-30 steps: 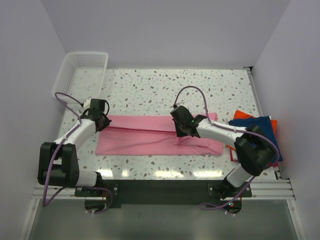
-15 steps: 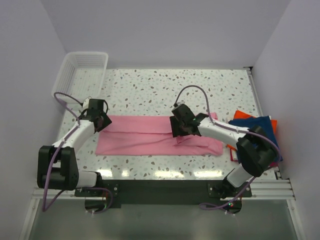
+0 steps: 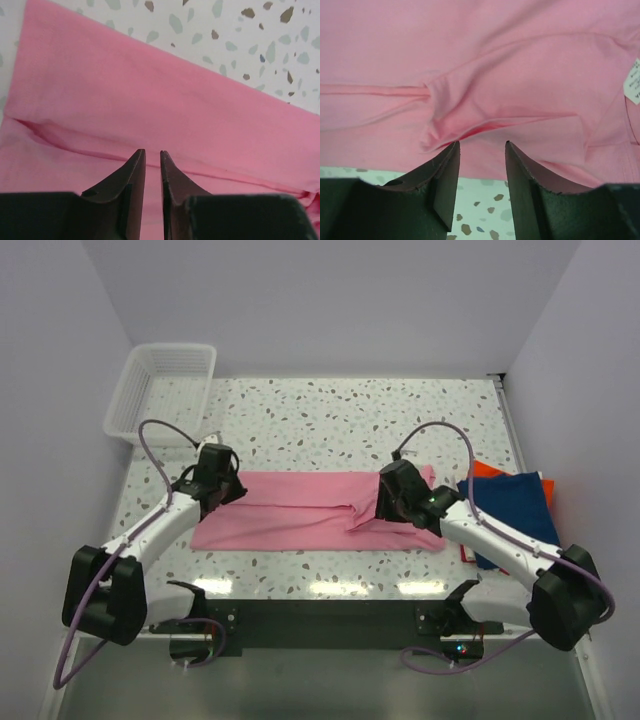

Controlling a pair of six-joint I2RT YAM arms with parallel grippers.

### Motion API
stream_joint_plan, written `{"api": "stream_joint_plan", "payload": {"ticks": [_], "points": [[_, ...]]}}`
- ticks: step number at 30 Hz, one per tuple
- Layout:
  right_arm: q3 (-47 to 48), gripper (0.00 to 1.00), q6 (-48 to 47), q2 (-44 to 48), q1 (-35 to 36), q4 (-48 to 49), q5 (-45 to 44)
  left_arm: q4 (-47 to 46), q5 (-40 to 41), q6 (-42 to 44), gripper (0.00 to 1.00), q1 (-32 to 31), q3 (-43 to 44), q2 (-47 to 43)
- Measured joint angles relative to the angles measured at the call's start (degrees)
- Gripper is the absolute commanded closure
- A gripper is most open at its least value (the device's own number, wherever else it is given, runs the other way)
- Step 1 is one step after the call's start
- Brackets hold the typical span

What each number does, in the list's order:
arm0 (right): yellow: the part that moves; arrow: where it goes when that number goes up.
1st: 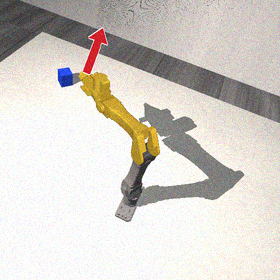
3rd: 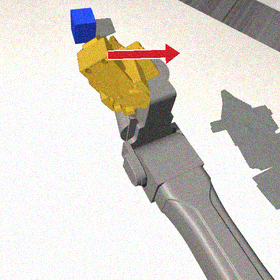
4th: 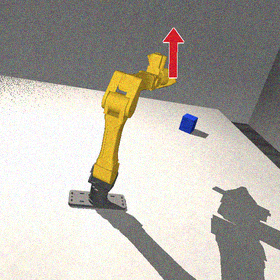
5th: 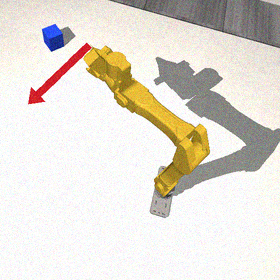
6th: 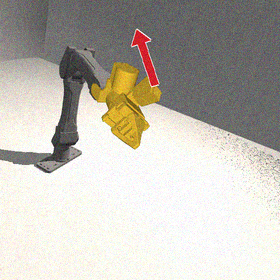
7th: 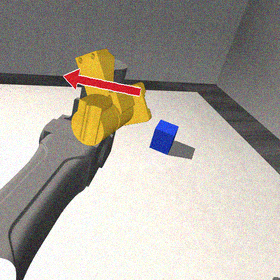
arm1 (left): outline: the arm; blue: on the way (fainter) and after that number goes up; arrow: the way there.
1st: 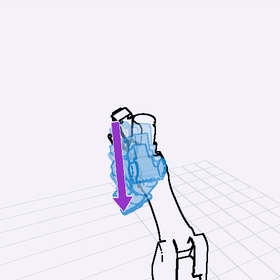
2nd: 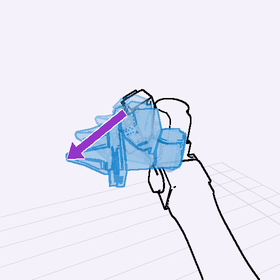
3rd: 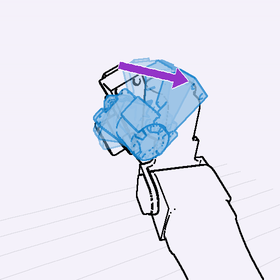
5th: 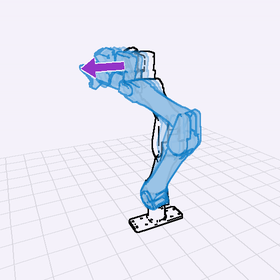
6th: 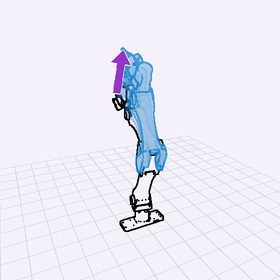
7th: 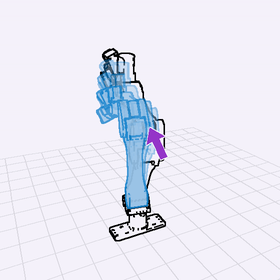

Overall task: Fold and stack the t-shirts
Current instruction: Fold the tshirt

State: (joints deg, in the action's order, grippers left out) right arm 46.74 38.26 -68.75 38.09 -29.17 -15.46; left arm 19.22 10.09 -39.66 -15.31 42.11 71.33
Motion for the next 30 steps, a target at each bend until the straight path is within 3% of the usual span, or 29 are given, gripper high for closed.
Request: {"api": "stream_joint_plan", "payload": {"ticks": [10, 16, 23, 30], "points": [[-9.22, 0.60, 4.96, -8.39, -6.54, 4.66, 3.52, -4.13, -1.79, -0.26, 0.88, -3.63, -9.14, 0.87], [-7.08, 0.60, 5.64, -12.26, -8.26, 7.76, 4.61, -8.00, -0.81, -2.84, 0.89, -4.31, -13.33, 1.40], [4.57, 0.59, 2.58, -23.98, -11.61, 7.37, 4.98, -12.85, 0.87, -7.17, 0.90, -5.49, -16.17, 0.28], [28.61, 0.58, -7.41, -42.88, -14.86, 2.69, 1.99, -14.16, 1.22, -14.64, 0.89, -11.63, -18.78, -2.10]]}}
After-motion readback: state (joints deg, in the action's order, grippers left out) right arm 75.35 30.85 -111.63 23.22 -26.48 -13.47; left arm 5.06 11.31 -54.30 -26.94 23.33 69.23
